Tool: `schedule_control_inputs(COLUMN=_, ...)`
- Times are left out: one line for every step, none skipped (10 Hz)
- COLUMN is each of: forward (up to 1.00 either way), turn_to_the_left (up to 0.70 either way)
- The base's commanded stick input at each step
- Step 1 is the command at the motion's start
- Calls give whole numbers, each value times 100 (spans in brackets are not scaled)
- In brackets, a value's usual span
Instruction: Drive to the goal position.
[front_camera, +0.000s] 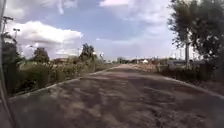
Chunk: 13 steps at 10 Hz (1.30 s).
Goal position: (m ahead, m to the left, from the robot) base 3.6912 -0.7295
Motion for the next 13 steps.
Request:
schedule_control_inputs(forward=70, turn_to_the_left=0)
schedule_control_inputs(forward=70, turn_to_the_left=0)
schedule_control_inputs(forward=70, turn_to_the_left=0)
schedule_control_inputs(forward=70, turn_to_the_left=-10)
schedule_control_inputs(forward=70, turn_to_the_left=-26)
schedule_control_inputs(forward=70, turn_to_the_left=-21)
schedule_control_inputs(forward=70, turn_to_the_left=-15)
schedule_control_inputs(forward=70, turn_to_the_left=-10)
schedule_control_inputs(forward=70, turn_to_the_left=-5)
schedule_control_inputs(forward=70, turn_to_the_left=0)
schedule_control_inputs(forward=70, turn_to_the_left=0)
schedule_control_inputs(forward=70, turn_to_the_left=0)
schedule_control_inputs(forward=70, turn_to_the_left=0)
